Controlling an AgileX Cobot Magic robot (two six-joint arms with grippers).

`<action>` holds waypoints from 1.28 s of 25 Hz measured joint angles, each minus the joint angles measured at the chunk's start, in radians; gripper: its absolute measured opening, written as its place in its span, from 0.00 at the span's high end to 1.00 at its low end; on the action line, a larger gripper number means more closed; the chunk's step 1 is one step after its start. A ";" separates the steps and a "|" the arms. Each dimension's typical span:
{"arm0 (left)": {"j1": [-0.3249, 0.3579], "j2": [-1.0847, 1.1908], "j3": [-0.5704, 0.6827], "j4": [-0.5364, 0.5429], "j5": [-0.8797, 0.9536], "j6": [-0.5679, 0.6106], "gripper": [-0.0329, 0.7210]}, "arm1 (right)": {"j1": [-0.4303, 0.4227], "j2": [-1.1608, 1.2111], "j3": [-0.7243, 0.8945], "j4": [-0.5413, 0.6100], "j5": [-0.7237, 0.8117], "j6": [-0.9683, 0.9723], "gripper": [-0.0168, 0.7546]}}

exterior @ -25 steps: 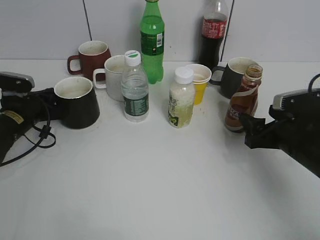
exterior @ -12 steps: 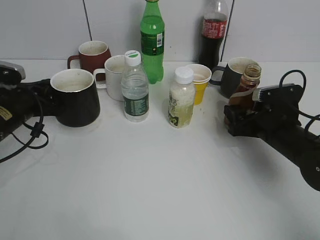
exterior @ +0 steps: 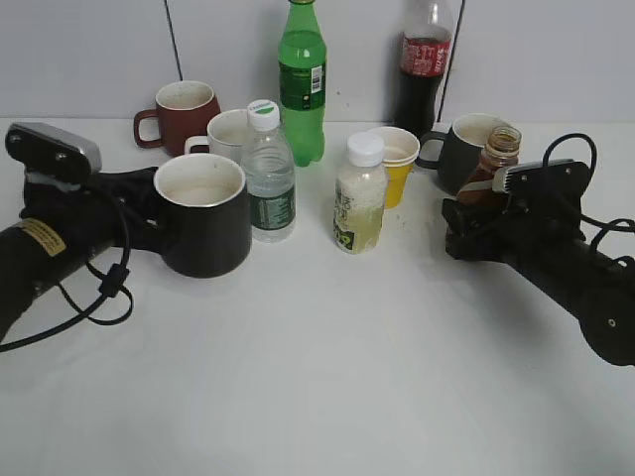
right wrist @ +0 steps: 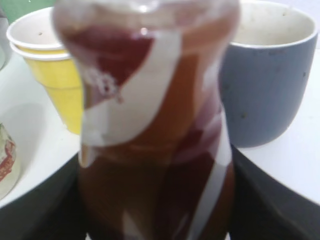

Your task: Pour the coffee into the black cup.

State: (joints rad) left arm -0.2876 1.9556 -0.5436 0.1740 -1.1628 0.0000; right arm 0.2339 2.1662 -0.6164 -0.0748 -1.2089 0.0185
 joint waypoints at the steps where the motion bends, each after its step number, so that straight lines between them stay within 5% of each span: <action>1: -0.022 0.000 0.000 0.001 0.000 0.000 0.90 | 0.000 0.000 0.000 0.000 0.000 0.000 0.33; 6: -0.112 0.000 0.000 0.033 0.000 0.000 0.90 | 0.000 -0.005 0.002 -0.018 0.005 -0.005 0.33; 14: -0.191 0.000 0.000 0.083 0.000 0.000 0.90 | 0.000 -0.215 0.018 -0.214 0.046 -0.137 0.33; 21: -0.226 0.000 -0.026 0.093 0.000 0.000 0.90 | 0.015 -0.418 -0.027 -0.347 0.172 -0.260 0.33; 32: -0.231 0.000 -0.104 0.099 0.000 -0.053 0.90 | 0.080 -0.427 -0.251 -0.621 0.403 -0.350 0.33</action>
State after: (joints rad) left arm -0.5189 1.9556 -0.6476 0.2733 -1.1625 -0.0528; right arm 0.3137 1.7395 -0.8669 -0.6959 -0.8062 -0.3311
